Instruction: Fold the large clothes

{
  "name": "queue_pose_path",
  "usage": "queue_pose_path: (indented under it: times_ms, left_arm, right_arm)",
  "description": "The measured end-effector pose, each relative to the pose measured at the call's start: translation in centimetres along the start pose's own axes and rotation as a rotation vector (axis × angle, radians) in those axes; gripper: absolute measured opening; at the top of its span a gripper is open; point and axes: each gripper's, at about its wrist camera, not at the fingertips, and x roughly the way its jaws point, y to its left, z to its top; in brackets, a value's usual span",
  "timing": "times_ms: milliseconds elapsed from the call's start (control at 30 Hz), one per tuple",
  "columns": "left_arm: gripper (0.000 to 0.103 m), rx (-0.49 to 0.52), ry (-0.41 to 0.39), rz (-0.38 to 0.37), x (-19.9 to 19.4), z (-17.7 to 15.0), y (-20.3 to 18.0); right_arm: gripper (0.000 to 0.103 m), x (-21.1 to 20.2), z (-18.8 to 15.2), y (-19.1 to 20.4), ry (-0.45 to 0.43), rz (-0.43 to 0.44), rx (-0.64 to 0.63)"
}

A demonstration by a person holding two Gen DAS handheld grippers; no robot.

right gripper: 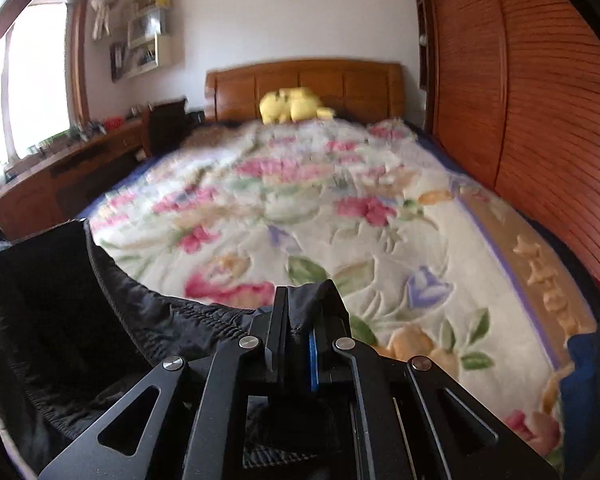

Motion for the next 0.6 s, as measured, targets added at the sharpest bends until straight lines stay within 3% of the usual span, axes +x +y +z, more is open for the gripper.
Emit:
queue_pose_path:
  times_ms: [67, 133, 200, 233, 467, 600]
  left_arm:
    - [0.015, -0.001, 0.031, -0.024, 1.1, -0.6, -0.2]
    - [0.026, 0.033, 0.016, -0.004, 1.0, -1.6, -0.8]
    - [0.034, 0.048, 0.014, 0.001, 0.8, -2.7, -1.2]
    - [0.035, 0.044, 0.018, -0.01, 0.7, -3.2, -1.3]
    - [0.064, 0.004, 0.004, -0.074, -0.4, -7.0, -1.7]
    - [0.07, 0.02, 0.016, -0.059, -1.0, -8.5, -1.5]
  right_arm:
    - [0.013, 2.5, -0.6, 0.9, 0.09, -0.011, -0.018]
    - [0.027, 3.5, -1.5, 2.0, 0.123, -0.045, -0.057]
    - [0.06, 3.3, -1.9, 2.8, 0.095, -0.108, -0.105]
    - [0.064, 3.0, -1.9, 3.1, 0.089, -0.119, -0.112]
    - [0.066, -0.7, -2.6, 7.3, 0.096, 0.047, -0.141]
    - [0.066, -2.1, -3.5, 10.6, 0.115, 0.154, -0.183]
